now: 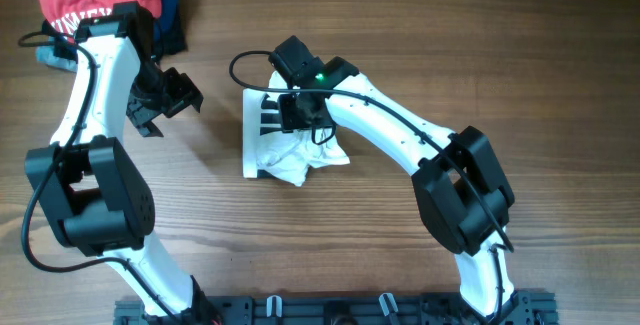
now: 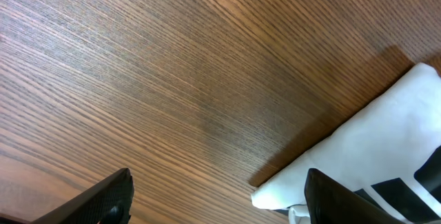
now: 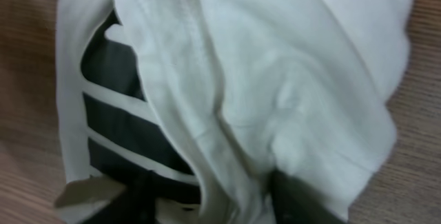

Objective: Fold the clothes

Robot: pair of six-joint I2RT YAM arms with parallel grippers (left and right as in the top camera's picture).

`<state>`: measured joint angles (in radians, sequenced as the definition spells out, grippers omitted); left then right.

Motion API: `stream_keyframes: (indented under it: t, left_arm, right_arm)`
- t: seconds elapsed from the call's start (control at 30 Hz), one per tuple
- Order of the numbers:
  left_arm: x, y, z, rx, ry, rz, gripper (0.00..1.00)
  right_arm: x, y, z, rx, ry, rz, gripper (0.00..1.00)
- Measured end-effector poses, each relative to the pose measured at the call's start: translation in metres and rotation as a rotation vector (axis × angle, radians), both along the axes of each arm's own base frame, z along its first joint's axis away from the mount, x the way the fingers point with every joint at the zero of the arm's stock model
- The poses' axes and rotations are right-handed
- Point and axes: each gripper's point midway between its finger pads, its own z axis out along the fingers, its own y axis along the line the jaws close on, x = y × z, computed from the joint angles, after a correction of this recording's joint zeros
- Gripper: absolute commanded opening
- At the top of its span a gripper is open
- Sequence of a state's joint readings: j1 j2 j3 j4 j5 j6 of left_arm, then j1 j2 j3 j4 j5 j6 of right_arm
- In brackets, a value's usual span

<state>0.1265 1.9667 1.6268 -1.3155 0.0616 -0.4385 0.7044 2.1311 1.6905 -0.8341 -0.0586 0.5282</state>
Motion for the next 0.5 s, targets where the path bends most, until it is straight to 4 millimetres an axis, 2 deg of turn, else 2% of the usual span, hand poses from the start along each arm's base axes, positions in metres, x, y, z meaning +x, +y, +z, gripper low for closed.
stream_keyframes:
  t: [0.07,0.1,0.23,0.3,0.33,0.37,0.4,0.5]
  left_arm:
    - [0.000,0.000,0.000,0.000,0.000,0.000,0.80]
    - [0.000,0.000,0.000,0.000,0.000,0.000,0.80]
    - [0.000,0.000,0.000,0.000,0.000,0.000,0.80]
    - [0.000,0.000,0.000,-0.001,0.000,-0.004,0.80]
    - [0.000,0.000,0.000,-0.001,-0.001,-0.011,0.80]
    - [0.000,0.000,0.000,-0.001,-0.001,-0.015,0.80]
    - [0.000,0.000,0.000,-0.001,-0.001,-0.016,0.80]
    - [0.000,0.000,0.000,-0.001,-0.001,-0.018,0.80]
  right_arm:
    - [0.000,-0.007,-0.001,-0.030,0.000,-0.017,0.11]
    - [0.001,-0.010,-0.002,-0.046,-0.003,-0.032,0.09]
    - [0.007,-0.038,-0.005,-0.130,-0.005,-0.102,0.08]
    - [0.010,-0.063,-0.007,-0.202,0.006,-0.147,0.08]
    - [0.018,-0.080,-0.007,-0.219,0.010,-0.187,0.14]
    - [0.019,-0.095,-0.007,-0.245,0.026,-0.212,0.35]
    - [0.022,-0.106,-0.008,-0.257,0.036,-0.231,0.44]
    - [0.031,-0.148,-0.008,-0.305,0.069,-0.299,0.47]
